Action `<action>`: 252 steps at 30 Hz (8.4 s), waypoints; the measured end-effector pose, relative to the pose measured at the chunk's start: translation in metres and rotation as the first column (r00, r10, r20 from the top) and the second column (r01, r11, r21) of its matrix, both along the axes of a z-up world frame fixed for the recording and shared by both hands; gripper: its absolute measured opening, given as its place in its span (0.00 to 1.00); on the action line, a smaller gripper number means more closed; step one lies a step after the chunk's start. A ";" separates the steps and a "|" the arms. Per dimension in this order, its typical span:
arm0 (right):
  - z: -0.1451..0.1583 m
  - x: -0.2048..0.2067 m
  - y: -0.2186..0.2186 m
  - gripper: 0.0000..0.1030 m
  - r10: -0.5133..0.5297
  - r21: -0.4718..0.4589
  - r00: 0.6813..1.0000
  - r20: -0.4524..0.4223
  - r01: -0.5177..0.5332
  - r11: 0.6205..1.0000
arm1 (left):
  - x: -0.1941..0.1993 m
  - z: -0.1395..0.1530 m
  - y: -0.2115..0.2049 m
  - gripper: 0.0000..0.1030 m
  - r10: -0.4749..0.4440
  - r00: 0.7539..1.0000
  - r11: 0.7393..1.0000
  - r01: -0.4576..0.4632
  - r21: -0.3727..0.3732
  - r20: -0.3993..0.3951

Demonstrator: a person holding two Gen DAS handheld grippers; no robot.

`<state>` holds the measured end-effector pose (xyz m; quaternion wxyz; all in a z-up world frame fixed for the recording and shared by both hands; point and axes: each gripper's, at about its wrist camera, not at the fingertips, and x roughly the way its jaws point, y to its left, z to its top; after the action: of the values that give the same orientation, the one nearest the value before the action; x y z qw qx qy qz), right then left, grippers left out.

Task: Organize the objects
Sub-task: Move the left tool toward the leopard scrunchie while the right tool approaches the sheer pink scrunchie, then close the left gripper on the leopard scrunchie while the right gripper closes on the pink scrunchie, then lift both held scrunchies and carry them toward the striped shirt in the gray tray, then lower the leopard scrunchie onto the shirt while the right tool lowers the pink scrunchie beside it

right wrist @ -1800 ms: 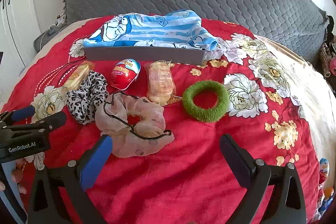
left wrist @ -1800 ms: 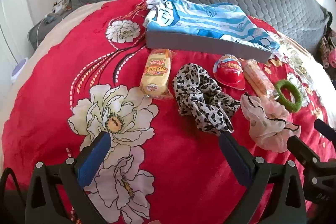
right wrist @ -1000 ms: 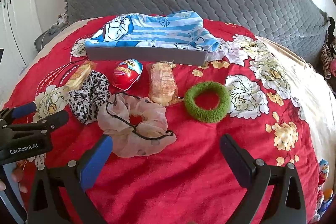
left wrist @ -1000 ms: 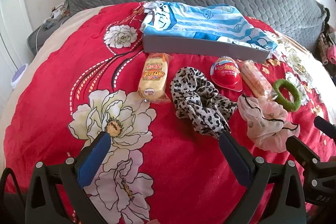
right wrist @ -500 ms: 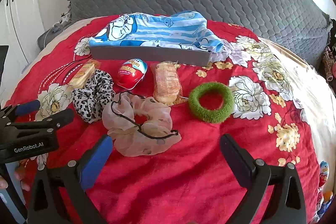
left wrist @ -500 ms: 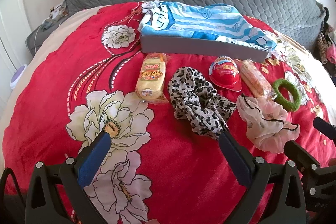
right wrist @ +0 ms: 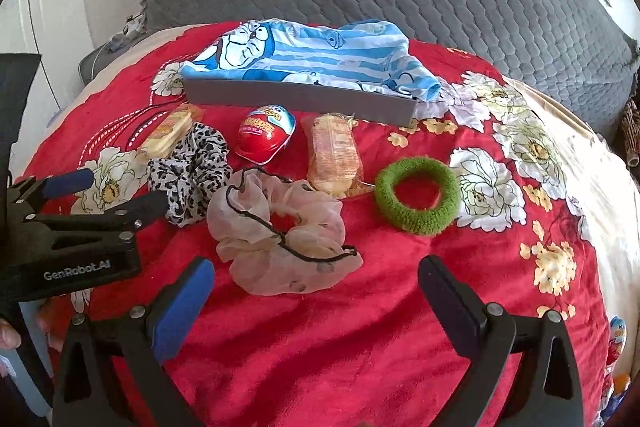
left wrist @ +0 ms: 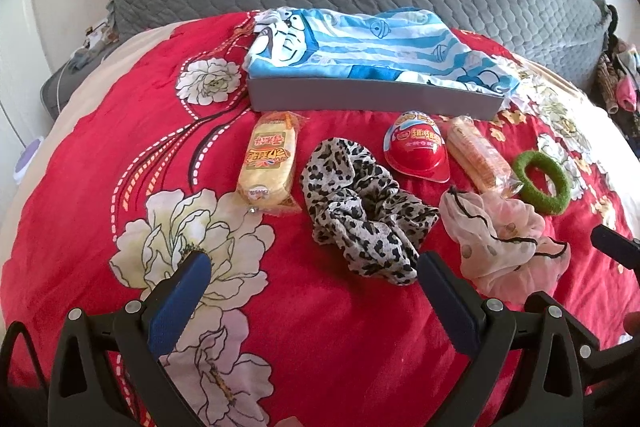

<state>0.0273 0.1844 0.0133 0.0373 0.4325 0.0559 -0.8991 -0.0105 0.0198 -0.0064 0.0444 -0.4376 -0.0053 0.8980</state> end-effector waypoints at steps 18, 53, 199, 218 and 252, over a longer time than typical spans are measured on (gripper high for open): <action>-0.015 -0.010 -0.015 0.99 0.060 0.067 0.998 0.012 -0.061 0.996 | -0.020 -0.014 0.004 0.99 -0.007 1.000 1.000 0.006 0.020 0.030; -0.038 -0.037 -0.011 0.69 0.053 0.026 0.998 0.036 -0.054 0.998 | -0.043 -0.027 0.011 0.99 -0.047 0.997 0.997 0.043 0.066 0.059; 0.079 -0.101 0.004 0.17 0.010 -0.178 0.944 -0.329 -0.072 0.981 | -0.122 0.050 0.014 0.12 0.029 0.986 0.989 -0.004 0.151 -0.165; 0.058 -0.142 0.016 0.17 -0.026 -0.195 0.952 -0.306 -0.036 0.980 | -0.149 0.046 0.019 0.12 0.042 0.978 0.991 -0.015 0.134 -0.202; -0.007 -0.213 0.025 0.17 -0.047 -0.230 0.970 -0.239 -0.010 0.973 | -0.208 0.011 0.038 0.12 0.014 0.983 0.996 0.002 0.088 -0.181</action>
<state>-0.1859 0.2099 0.0063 0.0716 0.3124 -0.0483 -0.9460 -0.2180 0.0580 0.0042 0.0612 -0.3514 -0.0417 0.9333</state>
